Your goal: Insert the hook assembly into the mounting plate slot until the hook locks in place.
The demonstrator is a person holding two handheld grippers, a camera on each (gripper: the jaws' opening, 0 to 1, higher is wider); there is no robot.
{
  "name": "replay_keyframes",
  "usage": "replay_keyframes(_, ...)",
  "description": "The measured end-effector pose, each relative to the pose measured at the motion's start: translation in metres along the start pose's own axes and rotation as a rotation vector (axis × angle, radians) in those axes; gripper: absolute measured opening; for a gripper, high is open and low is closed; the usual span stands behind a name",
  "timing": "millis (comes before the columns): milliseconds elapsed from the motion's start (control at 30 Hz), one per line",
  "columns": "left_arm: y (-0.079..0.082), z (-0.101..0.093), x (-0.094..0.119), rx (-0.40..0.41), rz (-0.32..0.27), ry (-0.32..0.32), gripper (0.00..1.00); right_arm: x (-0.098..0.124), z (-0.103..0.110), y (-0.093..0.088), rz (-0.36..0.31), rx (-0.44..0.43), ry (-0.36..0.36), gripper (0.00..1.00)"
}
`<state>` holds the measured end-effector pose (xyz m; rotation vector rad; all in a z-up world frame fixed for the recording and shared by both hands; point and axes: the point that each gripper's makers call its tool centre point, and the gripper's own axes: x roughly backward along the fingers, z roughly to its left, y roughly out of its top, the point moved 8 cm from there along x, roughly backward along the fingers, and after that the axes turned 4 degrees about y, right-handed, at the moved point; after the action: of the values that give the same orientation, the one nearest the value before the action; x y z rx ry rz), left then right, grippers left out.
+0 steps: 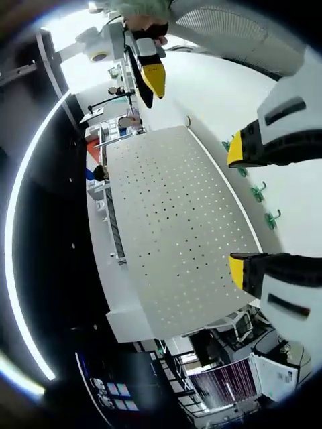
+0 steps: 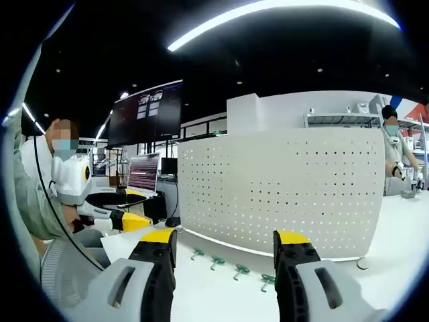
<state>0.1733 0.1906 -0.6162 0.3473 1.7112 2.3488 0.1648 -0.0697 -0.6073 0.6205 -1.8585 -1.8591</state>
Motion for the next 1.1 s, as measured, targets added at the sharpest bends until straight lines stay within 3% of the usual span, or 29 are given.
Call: replay_keyframes(1100, -0.0042, 0.0031, -0.0004, 0.000, -0.003, 0.008, 0.53, 0.0006, -0.0004, 0.0004, -0.006, 0.000, -0.008, 0.56)
